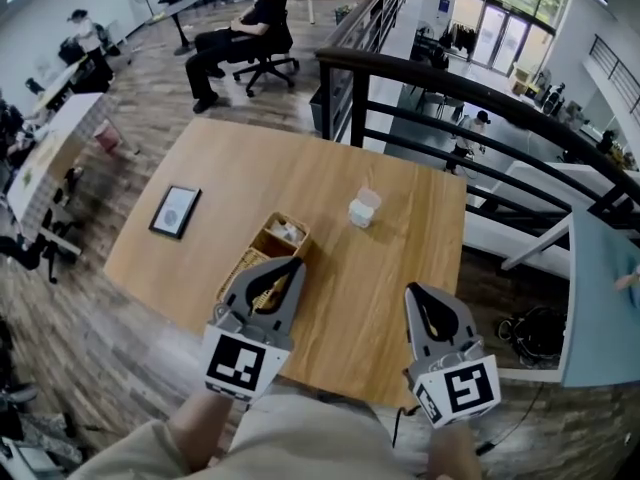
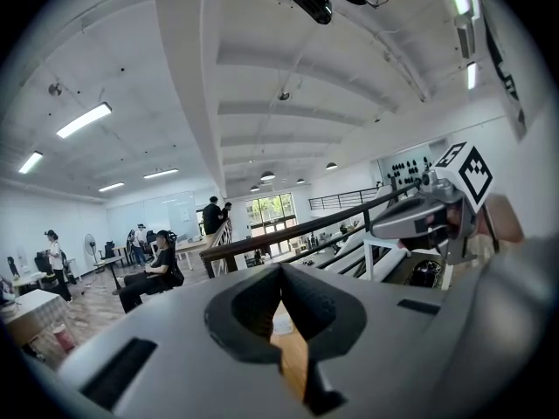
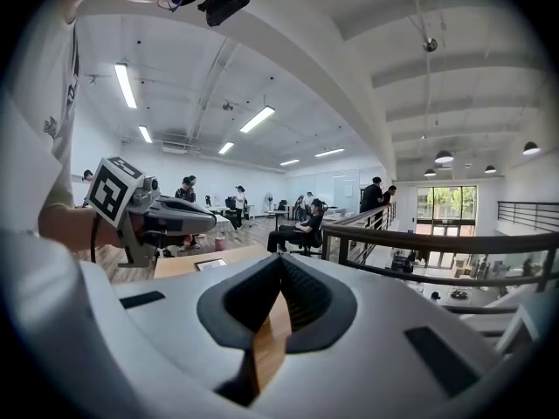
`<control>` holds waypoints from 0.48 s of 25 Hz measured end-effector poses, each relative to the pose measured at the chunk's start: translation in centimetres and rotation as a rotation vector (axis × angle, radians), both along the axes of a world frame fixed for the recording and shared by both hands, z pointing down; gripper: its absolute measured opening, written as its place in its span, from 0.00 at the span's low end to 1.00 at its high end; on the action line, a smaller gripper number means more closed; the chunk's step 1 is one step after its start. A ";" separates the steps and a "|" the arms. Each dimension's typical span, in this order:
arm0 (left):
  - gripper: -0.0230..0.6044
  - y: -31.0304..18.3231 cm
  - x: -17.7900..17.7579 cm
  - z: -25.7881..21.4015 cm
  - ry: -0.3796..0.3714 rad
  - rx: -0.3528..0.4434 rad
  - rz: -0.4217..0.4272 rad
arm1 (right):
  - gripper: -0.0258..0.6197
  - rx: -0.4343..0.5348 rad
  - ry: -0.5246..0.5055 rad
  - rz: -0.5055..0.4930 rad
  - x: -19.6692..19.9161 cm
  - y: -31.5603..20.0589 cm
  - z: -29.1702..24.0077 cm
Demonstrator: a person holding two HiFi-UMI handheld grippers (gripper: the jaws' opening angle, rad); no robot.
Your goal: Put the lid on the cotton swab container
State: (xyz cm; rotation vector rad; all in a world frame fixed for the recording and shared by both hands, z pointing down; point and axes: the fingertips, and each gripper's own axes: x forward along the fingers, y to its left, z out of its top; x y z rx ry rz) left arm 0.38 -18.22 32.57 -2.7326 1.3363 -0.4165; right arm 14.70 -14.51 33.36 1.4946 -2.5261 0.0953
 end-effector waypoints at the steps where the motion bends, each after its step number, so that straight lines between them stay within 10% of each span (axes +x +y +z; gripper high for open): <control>1: 0.07 -0.3 0.2 0.1 -0.004 0.000 -0.001 | 0.08 -0.007 -0.003 0.000 0.2 -0.3 0.2; 12: 0.07 -3.6 0.7 1.2 0.012 -0.026 0.024 | 0.08 -0.046 -0.004 0.034 1.2 -3.7 1.6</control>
